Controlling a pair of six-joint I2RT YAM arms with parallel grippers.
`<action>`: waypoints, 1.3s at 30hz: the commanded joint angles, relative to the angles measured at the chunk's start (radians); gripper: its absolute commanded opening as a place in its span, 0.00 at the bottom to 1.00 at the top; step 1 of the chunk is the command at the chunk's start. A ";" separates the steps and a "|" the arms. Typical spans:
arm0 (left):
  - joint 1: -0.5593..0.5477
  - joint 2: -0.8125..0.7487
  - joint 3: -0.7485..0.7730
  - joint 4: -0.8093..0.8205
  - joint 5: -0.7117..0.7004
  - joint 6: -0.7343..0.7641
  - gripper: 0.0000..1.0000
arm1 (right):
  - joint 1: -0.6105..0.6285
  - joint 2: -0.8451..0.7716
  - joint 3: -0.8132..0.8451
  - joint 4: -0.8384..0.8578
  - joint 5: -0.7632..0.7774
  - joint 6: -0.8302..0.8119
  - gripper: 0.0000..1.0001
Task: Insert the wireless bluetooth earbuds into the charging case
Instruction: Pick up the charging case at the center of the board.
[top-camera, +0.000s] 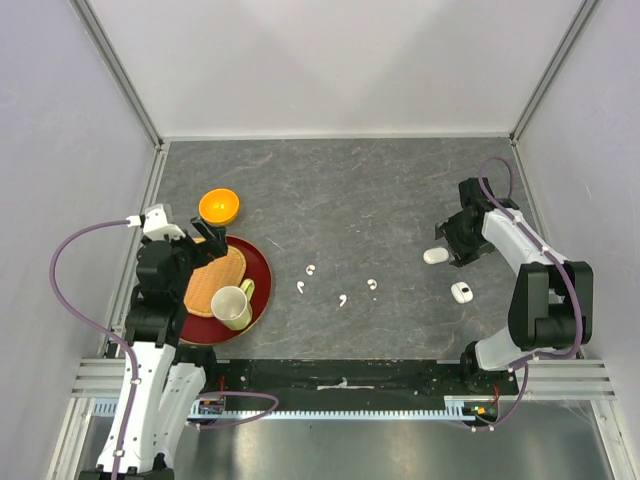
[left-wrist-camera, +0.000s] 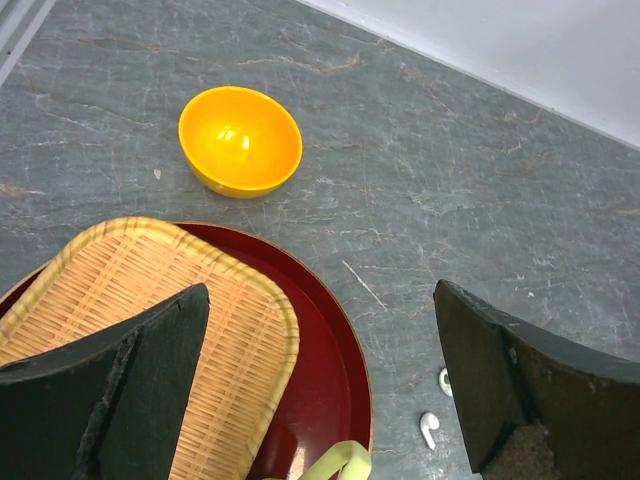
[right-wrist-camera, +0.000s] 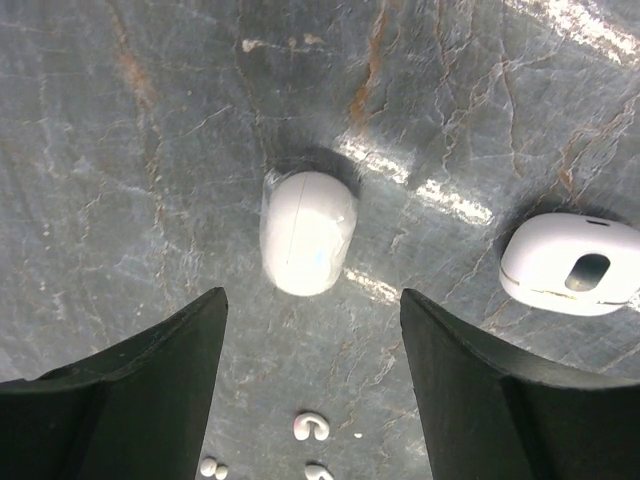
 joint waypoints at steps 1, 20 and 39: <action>0.002 0.014 0.005 0.036 0.039 0.036 1.00 | -0.009 0.053 -0.005 0.013 0.008 0.008 0.76; 0.011 0.063 0.015 0.031 0.059 0.039 1.00 | -0.015 0.199 0.017 0.081 0.010 0.031 0.75; 0.014 0.072 0.018 0.029 0.080 0.039 1.00 | -0.015 0.196 -0.032 0.111 0.002 0.035 0.52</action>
